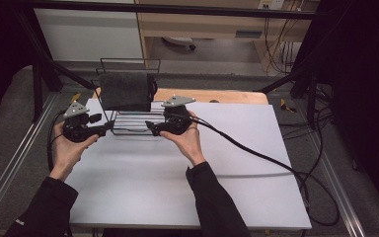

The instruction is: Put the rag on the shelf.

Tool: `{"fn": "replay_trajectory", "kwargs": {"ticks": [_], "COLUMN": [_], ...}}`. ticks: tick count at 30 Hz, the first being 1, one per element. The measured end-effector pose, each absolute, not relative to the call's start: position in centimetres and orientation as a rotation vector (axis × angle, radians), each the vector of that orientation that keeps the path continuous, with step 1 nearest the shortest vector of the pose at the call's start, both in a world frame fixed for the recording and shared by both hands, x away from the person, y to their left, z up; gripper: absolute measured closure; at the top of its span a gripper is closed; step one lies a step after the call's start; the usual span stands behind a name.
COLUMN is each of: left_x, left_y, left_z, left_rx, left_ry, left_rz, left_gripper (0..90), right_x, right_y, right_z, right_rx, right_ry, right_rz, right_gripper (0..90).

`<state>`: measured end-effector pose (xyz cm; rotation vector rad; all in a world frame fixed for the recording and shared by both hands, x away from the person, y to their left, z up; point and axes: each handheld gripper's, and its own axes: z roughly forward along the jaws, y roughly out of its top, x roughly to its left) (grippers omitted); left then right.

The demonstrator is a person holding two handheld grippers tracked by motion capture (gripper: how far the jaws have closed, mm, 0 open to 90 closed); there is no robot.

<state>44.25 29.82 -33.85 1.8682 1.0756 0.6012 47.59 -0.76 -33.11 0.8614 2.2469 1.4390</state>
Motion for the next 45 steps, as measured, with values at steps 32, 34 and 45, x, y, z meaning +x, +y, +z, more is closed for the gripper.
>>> {"fn": "replay_trajectory", "kwargs": {"ticks": [32, 34, 45], "left_x": [39.2, 38.9, 37.8], "left_y": [27.6, 27.5, 27.7], "left_z": [-37.4, -37.9, -41.6], "left_rx": [1.945, 1.956, 1.997], "left_ry": [0.977, 0.967, 0.972], "left_rz": [0.469, 0.466, 0.439], "left_gripper": [6.3, 6.7, 7.6], "right_x": [41.1, 40.7, 38.6], "right_y": [-17.4, -18.2, -22.9], "right_z": [-36.0, -36.9, -41.1], "right_rx": [1.041, 1.054, 1.128], "right_ry": [2.248, 2.256, 2.269], "right_rz": [1.436, 1.421, 1.374], "right_gripper": [0.6, 0.6, 0.6]}}
